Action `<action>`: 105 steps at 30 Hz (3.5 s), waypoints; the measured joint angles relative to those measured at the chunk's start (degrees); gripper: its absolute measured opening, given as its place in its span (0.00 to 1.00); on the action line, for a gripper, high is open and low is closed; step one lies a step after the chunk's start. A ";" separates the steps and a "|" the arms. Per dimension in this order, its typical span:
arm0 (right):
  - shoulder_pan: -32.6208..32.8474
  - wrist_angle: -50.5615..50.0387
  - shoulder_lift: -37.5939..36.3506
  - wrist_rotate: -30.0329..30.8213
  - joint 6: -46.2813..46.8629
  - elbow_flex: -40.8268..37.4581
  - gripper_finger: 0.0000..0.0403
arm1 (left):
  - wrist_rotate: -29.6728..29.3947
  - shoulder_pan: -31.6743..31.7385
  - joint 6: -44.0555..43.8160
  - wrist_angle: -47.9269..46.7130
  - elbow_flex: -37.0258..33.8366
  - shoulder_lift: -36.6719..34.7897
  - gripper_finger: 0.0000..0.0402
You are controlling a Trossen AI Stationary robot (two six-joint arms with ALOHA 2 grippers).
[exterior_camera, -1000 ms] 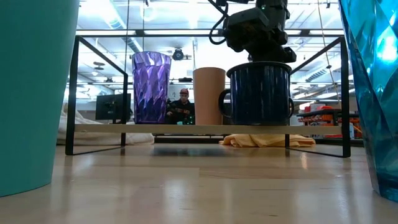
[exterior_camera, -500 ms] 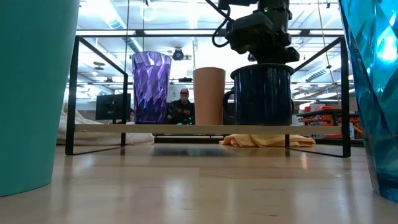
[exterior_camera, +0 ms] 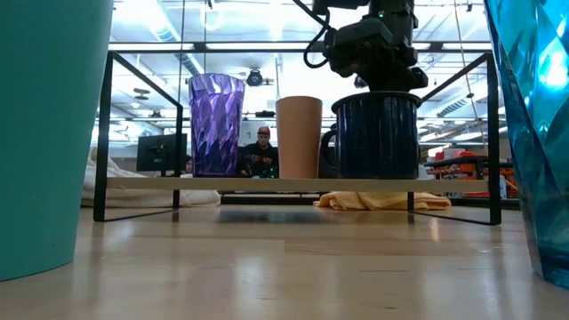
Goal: Stack small to large cups/mugs on shelf
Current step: Put the blue mug on the shelf, then put the blue cup on the shelf
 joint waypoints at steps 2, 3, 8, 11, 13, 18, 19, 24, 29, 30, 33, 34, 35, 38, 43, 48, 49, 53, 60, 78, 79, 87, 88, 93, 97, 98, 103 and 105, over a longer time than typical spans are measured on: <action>0.00 1.29 0.00 -0.21 -0.54 0.00 0.03 | 0.00 0.00 -0.02 0.00 0.00 -0.01 0.23; -0.01 1.72 0.00 -0.45 -0.79 0.00 0.04 | 0.00 0.00 -0.02 -0.01 0.00 0.00 0.23; -0.02 3.64 0.00 -2.22 -1.85 0.00 0.08 | 0.00 -0.02 -0.02 0.00 -0.01 -0.02 0.23; -0.02 3.35 0.00 -2.53 -1.77 0.00 0.13 | 0.00 0.00 -0.02 -0.01 0.00 -0.01 0.22; -0.02 3.35 0.00 -2.97 -1.68 0.00 0.16 | 0.00 0.00 -0.04 0.00 0.00 -0.02 0.22; -0.02 3.53 0.00 -4.16 -1.59 0.00 0.24 | 0.00 0.00 -0.04 -0.01 0.00 -0.02 0.23; -0.02 3.51 0.00 -4.38 -1.32 0.01 0.26 | 0.00 -0.01 -0.04 0.00 0.01 -0.01 0.23; -0.02 1.20 -0.24 -4.50 -0.76 2.92 0.31 | 0.00 -0.02 -0.04 -0.02 -0.01 0.00 0.23; 0.01 -3.08 -0.24 -2.63 -1.12 10.05 0.31 | 0.00 0.00 0.00 -0.01 0.01 -0.01 0.22; 0.14 -3.67 -0.24 -2.53 -0.75 11.79 0.31 | 0.00 -0.02 -0.02 0.00 -0.02 -0.02 0.22; 1.63 -2.14 -0.30 -2.26 0.95 17.06 0.31 | 0.00 0.00 -0.02 0.00 -0.02 -0.01 0.23; 2.63 0.04 -0.37 -2.37 1.82 18.41 0.31 | 0.00 0.00 -0.04 0.00 0.00 0.00 0.23; 3.88 3.16 -0.39 -2.36 2.83 19.60 0.31 | 0.00 -0.02 -0.02 -0.02 0.01 -0.02 0.23; 8.41 14.22 -0.39 -1.60 4.71 21.78 0.31 | 0.00 0.00 -0.02 0.00 0.00 0.00 0.23; 15.32 25.92 -0.39 2.10 4.18 21.94 0.30 | 0.00 -0.02 0.00 0.00 0.01 0.00 0.22; 21.03 29.87 -0.35 5.74 5.73 21.92 0.30 | 0.00 -0.01 -1.71 0.00 0.01 -0.01 0.23; 22.52 31.10 -0.35 6.34 5.88 21.92 0.29 | 0.01 0.00 -2.16 0.02 0.01 -0.01 0.23; 28.50 32.11 -0.35 9.02 6.70 21.92 0.29 | 0.00 0.00 -3.10 0.02 0.01 0.00 0.22; 37.69 22.34 -0.33 15.42 19.75 21.92 0.29 | 0.15 0.00 -8.09 0.73 0.00 0.04 0.21; 43.57 -3.85 -2.99 33.86 37.70 21.88 0.29 | 18.29 -0.07 -10.55 26.60 -0.04 26.60 0.18; 43.97 -5.84 -3.04 32.72 38.77 21.88 0.29 | 18.59 -0.07 -10.57 27.97 -0.04 27.58 0.17; 47.71 -15.31 -3.10 25.03 46.82 21.85 0.29 | 18.89 -0.07 -10.49 33.81 -0.04 30.37 0.18; 47.71 -14.97 -3.10 22.87 46.83 21.44 0.29 | 18.89 -0.07 -10.47 34.11 -0.04 30.33 0.18; 46.54 -11.93 -3.04 14.36 46.78 16.74 0.30 | 18.88 -0.07 -10.12 34.41 -0.04 30.24 0.18; 44.52 -3.80 -2.97 9.92 45.44 10.62 0.33 | 18.88 -0.07 -9.90 34.42 -0.04 30.25 0.17; 43.98 -1.78 -2.92 9.32 44.92 9.22 0.34 | 18.88 -0.07 -9.90 34.42 -0.04 30.25 0.17; 41.04 0.49 -2.91 9.03 41.95 8.09 0.39 | 18.88 -0.07 -9.92 34.38 -0.04 30.23 0.18; 39.80 0.33 -2.91 9.17 39.99 9.19 0.39 | 18.91 -0.07 -9.90 34.35 -0.04 30.21 0.19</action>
